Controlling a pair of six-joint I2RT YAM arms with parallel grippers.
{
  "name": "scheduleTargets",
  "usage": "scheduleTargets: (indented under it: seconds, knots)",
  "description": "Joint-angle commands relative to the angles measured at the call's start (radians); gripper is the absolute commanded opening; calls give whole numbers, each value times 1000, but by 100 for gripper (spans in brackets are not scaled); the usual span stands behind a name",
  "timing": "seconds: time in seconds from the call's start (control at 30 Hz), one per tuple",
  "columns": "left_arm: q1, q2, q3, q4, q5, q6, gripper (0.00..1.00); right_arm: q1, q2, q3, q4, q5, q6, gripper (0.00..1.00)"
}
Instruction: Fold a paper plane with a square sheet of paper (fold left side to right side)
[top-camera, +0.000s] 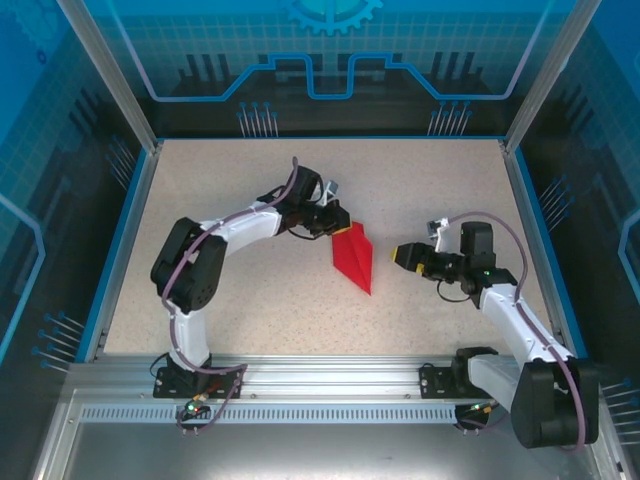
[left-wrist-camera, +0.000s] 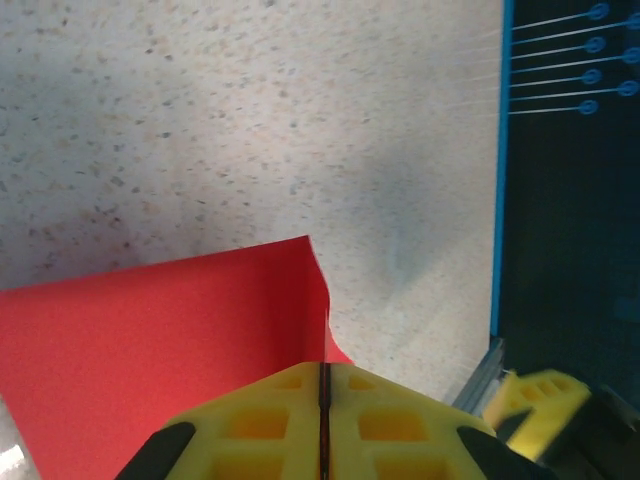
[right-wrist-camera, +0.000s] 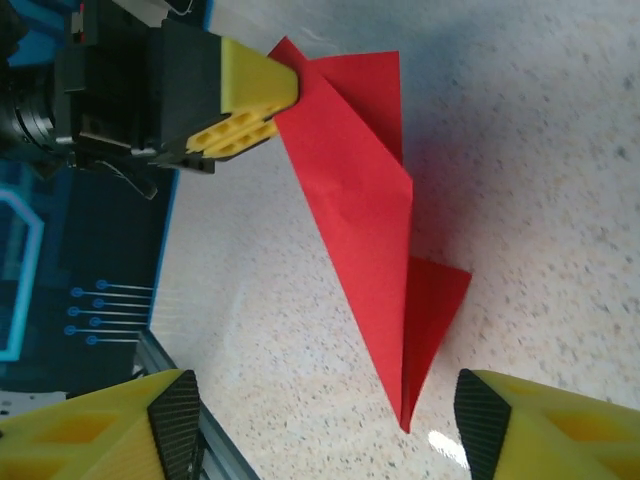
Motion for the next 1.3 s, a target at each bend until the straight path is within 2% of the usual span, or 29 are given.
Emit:
scheduleTargets:
  seconds: [0.0,0.1,0.23,0.37,0.6,0.77,0.87,1.0,1.1,1.13,1.27]
  knots:
    - [-3,-131,-12,-9,-11,19,7,-31,4,-7,153,-106,77,78]
    - [-3,-214,1,-15,-10,17,1,-31,15,6,203,-143,100,86]
    - [-4,-295,29,-20,-3,9,0,-24,32,-8,338,-197,166,99]
    - [-4,-349,58,0,15,-29,0,19,34,-14,503,-213,205,99]
    - [-4,-398,107,48,103,-78,0,138,108,54,634,-219,245,99]
    - [-4,-428,106,66,129,-97,0,216,164,78,732,-210,309,99]
    - [-4,-432,92,113,161,-125,1,241,190,68,857,-210,397,99]
    - [-4,-433,90,113,171,-127,2,258,182,61,910,-204,442,91]
    - [-4,-430,81,122,175,-133,1,271,158,67,892,-207,440,80]
    - [-4,-430,77,122,173,-133,1,273,147,70,877,-206,433,73]
    - [-3,-430,64,118,163,-125,1,271,100,81,767,-200,379,57]
